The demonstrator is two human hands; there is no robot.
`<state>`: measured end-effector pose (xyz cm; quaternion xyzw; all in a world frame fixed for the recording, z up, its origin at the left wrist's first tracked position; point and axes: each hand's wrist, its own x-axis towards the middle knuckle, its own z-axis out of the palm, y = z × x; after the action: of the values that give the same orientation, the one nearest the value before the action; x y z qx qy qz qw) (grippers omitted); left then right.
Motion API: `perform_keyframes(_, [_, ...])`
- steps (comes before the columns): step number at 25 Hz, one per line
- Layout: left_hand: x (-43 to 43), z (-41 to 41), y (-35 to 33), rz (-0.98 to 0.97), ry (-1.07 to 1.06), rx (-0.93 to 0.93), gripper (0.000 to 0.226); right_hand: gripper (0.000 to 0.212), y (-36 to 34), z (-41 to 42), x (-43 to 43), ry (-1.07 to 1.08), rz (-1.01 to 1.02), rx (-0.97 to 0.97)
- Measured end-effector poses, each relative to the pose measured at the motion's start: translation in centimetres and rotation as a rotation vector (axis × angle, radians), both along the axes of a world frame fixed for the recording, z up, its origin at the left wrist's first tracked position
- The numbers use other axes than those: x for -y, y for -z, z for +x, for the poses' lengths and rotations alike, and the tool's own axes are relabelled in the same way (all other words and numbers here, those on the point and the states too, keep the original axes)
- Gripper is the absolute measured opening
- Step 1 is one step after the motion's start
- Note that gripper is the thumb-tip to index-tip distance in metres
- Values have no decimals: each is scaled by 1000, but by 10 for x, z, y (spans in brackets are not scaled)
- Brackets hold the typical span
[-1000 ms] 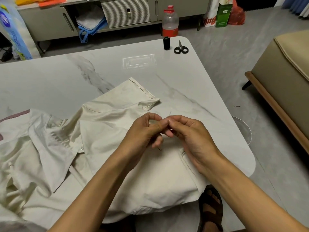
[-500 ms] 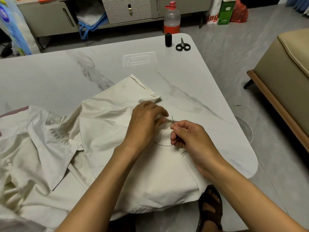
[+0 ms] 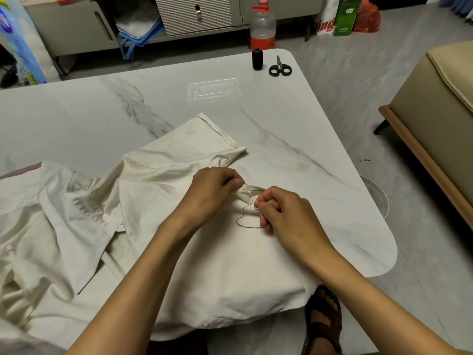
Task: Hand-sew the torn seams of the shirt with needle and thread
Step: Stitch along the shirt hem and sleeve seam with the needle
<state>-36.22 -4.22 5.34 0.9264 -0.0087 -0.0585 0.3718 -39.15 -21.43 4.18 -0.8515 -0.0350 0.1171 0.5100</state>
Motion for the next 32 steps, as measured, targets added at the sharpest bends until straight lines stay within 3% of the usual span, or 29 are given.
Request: perform_keyframes(32, [1,-2,-2,-58,-39,-53,23,16,4,0,-2,18,-49,63])
